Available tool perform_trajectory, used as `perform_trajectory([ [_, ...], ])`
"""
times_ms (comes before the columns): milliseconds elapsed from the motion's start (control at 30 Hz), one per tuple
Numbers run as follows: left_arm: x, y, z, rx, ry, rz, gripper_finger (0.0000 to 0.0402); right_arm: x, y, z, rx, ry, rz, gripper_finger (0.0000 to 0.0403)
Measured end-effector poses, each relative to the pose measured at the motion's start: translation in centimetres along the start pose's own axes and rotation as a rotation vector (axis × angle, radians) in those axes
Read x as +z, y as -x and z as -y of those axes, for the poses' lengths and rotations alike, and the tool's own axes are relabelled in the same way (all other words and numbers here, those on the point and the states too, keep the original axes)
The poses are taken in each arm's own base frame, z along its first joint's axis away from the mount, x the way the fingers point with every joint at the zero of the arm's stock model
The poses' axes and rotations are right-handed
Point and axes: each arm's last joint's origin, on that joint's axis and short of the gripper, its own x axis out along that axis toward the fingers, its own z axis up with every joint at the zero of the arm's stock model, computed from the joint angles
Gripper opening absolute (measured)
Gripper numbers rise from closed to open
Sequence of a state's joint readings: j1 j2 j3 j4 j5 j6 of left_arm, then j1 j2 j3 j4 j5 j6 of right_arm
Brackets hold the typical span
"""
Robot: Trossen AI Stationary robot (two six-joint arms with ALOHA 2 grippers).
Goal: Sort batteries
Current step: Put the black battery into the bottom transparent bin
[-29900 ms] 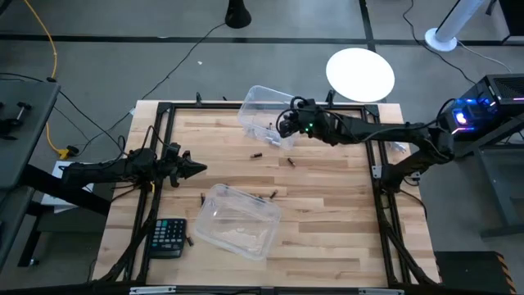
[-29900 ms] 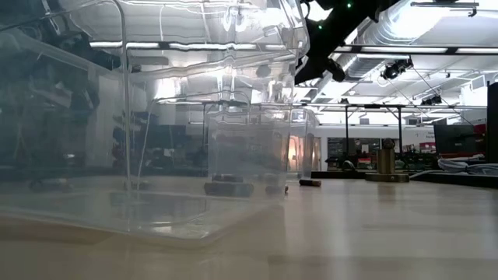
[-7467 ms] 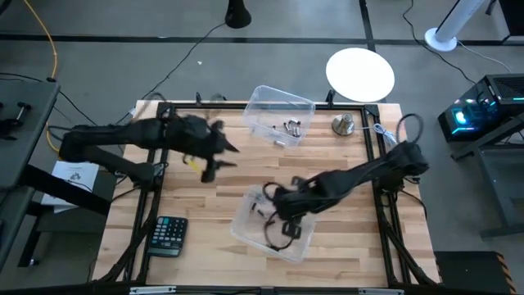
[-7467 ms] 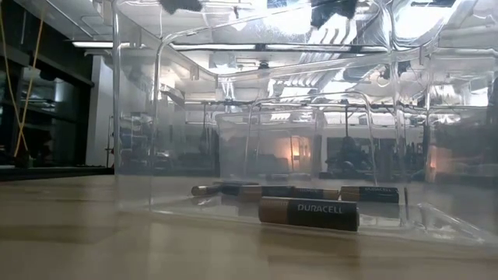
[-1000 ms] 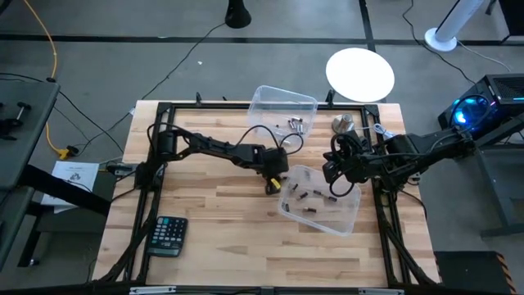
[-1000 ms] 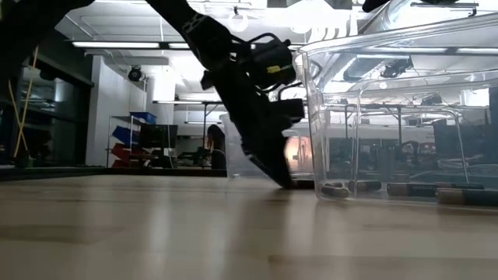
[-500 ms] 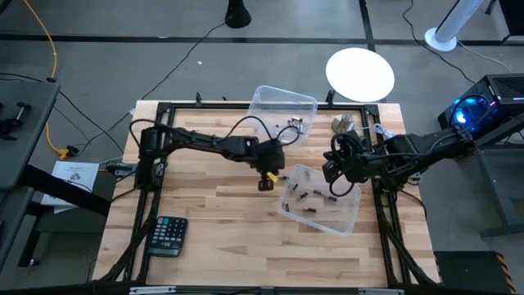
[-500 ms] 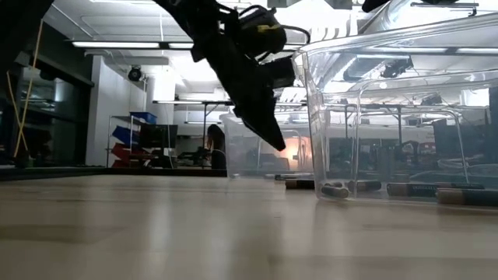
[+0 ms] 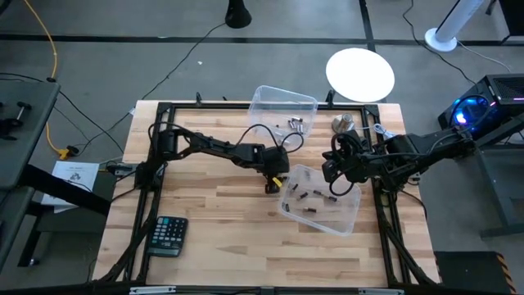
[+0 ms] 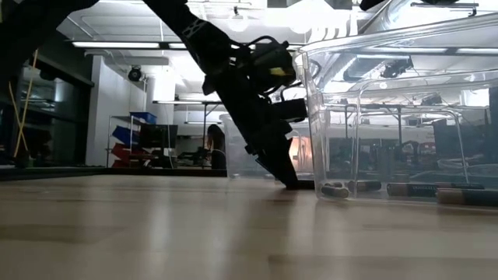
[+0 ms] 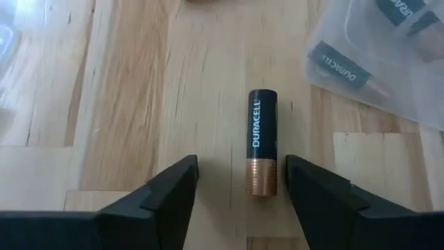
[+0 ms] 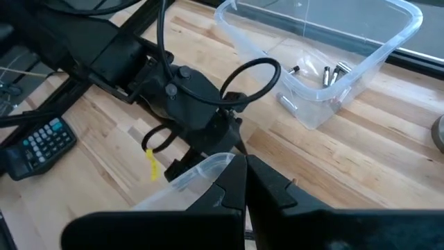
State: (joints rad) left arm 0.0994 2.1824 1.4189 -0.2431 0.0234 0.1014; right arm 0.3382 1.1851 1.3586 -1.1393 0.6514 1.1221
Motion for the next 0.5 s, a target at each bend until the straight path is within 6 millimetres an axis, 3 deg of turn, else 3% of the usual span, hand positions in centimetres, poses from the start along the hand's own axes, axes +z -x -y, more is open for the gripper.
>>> perform_trajectory([
  [133, -0.4, -0.4, 0.2, -0.011, -0.006, -0.033, 0.0197, 0.0, 0.0, 0.0, 0.001, -0.004, -0.001, 0.0],
  [200, -0.5, -0.3, 0.5, -0.029, -0.004, -0.047, 0.0145, 0.0, 0.0, 0.0, 0.002, -0.005, -0.002, 0.0],
  [300, -0.6, -0.1, 0.6, -0.093, 0.044, -0.059, 0.0038, 0.0, 0.0, 0.0, 0.003, -0.004, -0.004, 0.0],
  [400, -0.7, 0.8, 0.3, -0.109, 0.072, -0.092, 0.0033, 0.0, 0.0, 0.0, 0.003, -0.004, -0.005, 0.0],
  [500, -0.9, 3.1, -0.1, -0.073, 0.04, -0.156, 0.0033, 0.0, 0.0, 0.0, 0.006, -0.003, -0.009, 0.0],
])
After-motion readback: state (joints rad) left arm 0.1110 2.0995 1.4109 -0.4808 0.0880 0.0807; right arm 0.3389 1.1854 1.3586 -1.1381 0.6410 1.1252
